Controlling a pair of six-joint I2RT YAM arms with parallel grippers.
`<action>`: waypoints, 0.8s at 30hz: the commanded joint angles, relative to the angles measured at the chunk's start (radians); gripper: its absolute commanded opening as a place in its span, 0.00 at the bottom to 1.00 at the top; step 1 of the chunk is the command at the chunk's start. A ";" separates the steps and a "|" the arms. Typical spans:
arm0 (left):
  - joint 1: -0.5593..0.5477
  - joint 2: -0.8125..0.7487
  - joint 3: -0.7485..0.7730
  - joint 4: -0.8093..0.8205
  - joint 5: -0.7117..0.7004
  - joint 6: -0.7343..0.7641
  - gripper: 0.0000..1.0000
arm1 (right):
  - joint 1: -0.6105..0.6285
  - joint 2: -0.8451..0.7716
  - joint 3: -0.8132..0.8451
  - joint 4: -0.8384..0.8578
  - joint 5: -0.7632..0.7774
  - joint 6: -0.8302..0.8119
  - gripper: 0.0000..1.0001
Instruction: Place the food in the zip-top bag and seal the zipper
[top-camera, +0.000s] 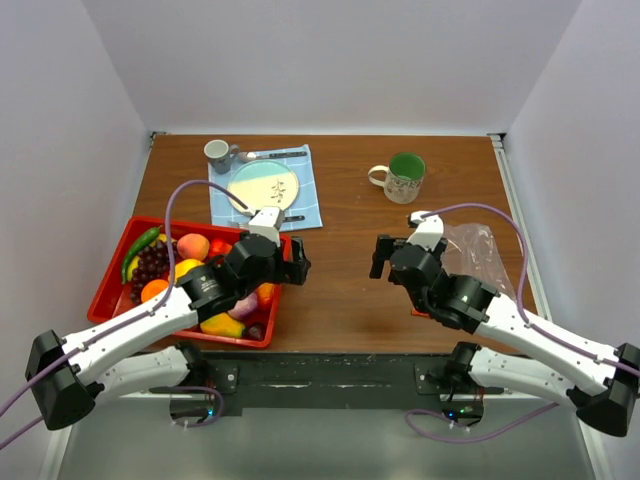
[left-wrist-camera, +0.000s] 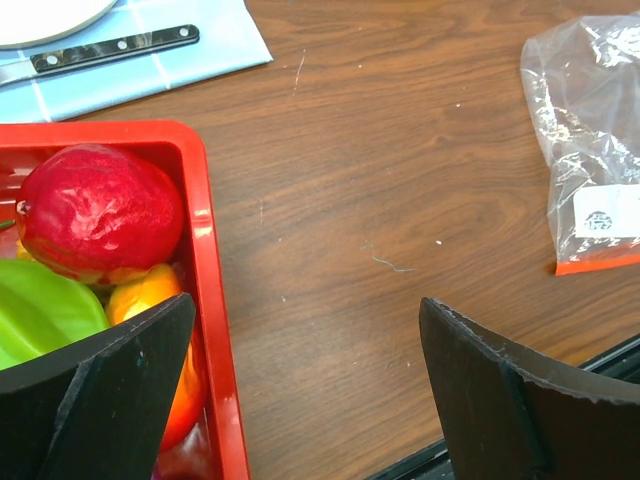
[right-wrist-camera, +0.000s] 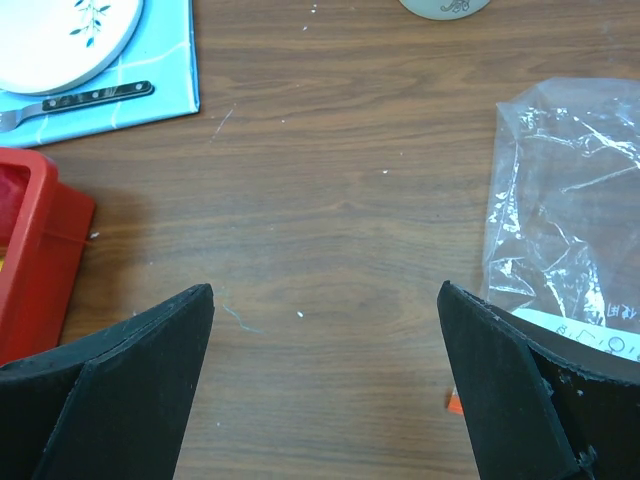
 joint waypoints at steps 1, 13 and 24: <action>0.000 -0.019 0.036 0.058 0.004 -0.007 1.00 | 0.004 -0.027 0.069 -0.048 0.044 0.052 0.99; -0.018 0.170 0.059 0.419 0.193 -0.036 1.00 | 0.003 -0.119 0.213 -0.209 0.037 0.100 0.99; -0.162 0.620 0.228 0.643 0.202 -0.044 0.93 | 0.004 -0.255 0.269 -0.356 0.093 0.144 0.99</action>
